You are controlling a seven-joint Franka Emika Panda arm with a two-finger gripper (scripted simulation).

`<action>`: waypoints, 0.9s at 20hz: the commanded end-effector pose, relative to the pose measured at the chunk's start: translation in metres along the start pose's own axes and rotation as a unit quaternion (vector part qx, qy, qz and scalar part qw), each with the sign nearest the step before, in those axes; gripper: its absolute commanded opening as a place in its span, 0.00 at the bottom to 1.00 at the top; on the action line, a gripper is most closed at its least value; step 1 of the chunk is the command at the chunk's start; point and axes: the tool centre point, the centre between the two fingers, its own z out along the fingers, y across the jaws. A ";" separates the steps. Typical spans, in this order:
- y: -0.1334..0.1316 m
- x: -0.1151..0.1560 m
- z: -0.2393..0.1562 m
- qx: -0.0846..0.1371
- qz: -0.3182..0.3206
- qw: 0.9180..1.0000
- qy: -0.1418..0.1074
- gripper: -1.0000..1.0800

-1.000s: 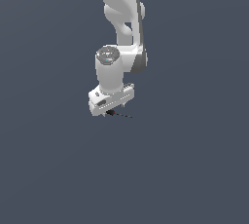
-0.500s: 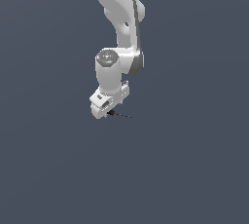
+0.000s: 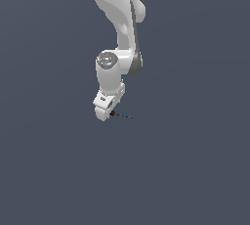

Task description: Pick up the object and move it to a goal position.

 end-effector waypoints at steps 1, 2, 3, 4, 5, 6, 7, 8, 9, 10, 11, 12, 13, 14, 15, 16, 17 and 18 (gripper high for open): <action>-0.003 -0.002 0.004 0.000 -0.033 0.999 0.001 0.96; -0.004 -0.003 0.005 0.000 -0.044 0.999 0.001 0.96; -0.005 -0.004 0.007 0.000 -0.055 0.998 0.001 0.96; -0.006 -0.004 0.008 0.000 -0.065 0.998 0.001 0.96; -0.007 -0.005 0.009 0.000 -0.074 0.997 0.002 0.96; -0.008 -0.006 0.010 0.000 -0.083 0.997 0.002 0.96; -0.009 -0.006 0.011 0.000 -0.091 0.996 0.002 0.96; -0.009 -0.007 0.012 0.000 -0.098 0.995 0.002 0.96; -0.010 -0.007 0.012 0.000 -0.105 0.995 0.003 0.96; -0.011 -0.007 0.013 0.000 -0.110 0.994 0.003 0.96; -0.011 -0.008 0.014 0.000 -0.116 0.993 0.003 0.96; -0.012 -0.008 0.014 0.000 -0.120 0.993 0.003 0.96; -0.012 -0.008 0.014 0.000 -0.124 0.992 0.003 0.96; -0.012 -0.008 0.015 0.000 -0.127 0.992 0.003 0.96; -0.013 -0.009 0.015 0.000 -0.129 0.992 0.003 0.96; -0.013 -0.009 0.015 0.000 -0.131 0.991 0.004 0.96; -0.013 -0.009 0.015 0.000 -0.132 0.991 0.004 0.96; -0.013 -0.009 0.015 0.000 -0.132 0.991 0.004 0.96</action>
